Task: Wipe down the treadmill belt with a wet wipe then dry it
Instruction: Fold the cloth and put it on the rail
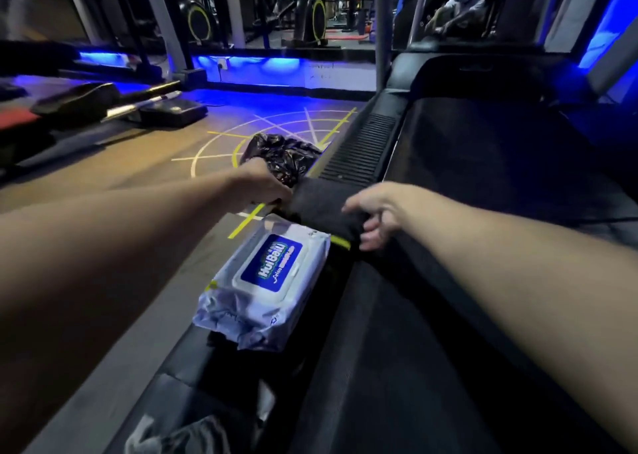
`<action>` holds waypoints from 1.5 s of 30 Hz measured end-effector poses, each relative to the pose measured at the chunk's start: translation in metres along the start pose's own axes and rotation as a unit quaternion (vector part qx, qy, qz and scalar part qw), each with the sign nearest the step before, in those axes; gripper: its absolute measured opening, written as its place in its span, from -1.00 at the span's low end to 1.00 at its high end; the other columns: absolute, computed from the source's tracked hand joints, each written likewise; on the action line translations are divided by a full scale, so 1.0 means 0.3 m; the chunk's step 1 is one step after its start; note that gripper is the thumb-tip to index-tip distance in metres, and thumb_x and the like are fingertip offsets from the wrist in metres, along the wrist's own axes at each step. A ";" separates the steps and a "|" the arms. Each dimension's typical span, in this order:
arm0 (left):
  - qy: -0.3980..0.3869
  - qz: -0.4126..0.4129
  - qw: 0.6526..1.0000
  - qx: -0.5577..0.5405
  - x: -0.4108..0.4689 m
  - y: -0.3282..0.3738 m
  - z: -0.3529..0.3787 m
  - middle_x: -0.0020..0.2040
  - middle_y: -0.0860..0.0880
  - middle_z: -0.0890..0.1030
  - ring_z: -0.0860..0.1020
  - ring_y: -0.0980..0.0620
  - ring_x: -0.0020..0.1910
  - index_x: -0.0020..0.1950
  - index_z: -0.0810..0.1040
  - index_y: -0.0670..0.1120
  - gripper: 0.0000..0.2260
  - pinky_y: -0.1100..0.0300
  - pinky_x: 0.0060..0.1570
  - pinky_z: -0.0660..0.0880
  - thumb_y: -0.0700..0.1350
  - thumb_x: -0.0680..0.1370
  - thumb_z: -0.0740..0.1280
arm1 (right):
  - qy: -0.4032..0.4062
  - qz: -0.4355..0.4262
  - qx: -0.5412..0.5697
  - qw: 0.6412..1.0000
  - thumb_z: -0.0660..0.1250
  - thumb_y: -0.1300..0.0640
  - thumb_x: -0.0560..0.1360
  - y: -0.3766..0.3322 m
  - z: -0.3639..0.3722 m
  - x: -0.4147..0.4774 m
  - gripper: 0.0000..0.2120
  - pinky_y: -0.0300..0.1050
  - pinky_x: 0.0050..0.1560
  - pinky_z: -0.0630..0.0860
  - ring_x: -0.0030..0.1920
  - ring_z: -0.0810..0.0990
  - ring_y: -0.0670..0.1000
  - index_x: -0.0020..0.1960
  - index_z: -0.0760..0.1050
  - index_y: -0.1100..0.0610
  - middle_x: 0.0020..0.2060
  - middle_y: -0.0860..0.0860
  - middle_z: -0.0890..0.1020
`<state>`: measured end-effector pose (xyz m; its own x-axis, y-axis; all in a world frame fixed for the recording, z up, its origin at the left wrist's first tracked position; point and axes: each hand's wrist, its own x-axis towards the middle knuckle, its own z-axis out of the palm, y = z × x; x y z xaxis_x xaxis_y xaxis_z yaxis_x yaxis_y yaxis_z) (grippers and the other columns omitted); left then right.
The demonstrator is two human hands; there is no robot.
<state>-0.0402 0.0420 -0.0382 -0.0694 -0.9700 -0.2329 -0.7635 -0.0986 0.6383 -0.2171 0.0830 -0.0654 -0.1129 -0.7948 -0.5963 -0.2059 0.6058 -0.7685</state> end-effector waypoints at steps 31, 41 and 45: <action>-0.019 -0.298 0.954 0.009 -0.733 -0.280 0.011 0.23 -0.18 0.39 0.39 -0.22 0.26 0.22 0.51 0.05 -0.65 0.04 0.31 0.36 0.00 0.44 0.37 | -0.166 0.158 -0.100 0.968 0.22 0.21 0.57 0.268 0.407 -0.656 -0.84 -0.16 -0.27 0.42 -0.31 0.44 -0.03 -0.17 0.45 0.05 -0.30 0.00 0.47; 0.037 -0.337 0.932 -0.132 -0.927 -0.326 0.009 -0.29 -0.02 0.61 0.55 -0.01 -0.23 -0.31 0.56 -0.08 -0.83 0.25 -0.17 0.44 -0.28 0.45 0.31 | -0.074 0.228 0.026 0.971 0.20 0.38 0.52 0.295 0.563 -0.760 -0.80 -0.27 -0.49 0.49 -0.37 0.55 -0.06 -0.09 0.57 0.19 -0.29 0.08 0.57; 0.070 -0.343 0.907 -0.236 -0.994 -0.189 -0.201 -0.38 0.00 0.56 0.52 -0.01 -0.31 -0.31 0.53 -0.08 -0.81 0.18 -0.20 0.50 -0.30 0.46 0.31 | -0.079 0.193 0.023 0.978 0.23 0.38 0.51 0.028 0.513 -0.928 -0.75 -0.21 -0.38 0.47 -0.38 0.48 -0.05 -0.27 0.52 0.16 -0.42 0.03 0.51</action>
<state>0.0624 0.3233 0.0393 0.4255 -0.6605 -0.6186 -0.2350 -0.7407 0.6293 -0.0379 0.3149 0.0583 -0.0215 -0.4938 -0.8693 -0.1328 0.8632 -0.4871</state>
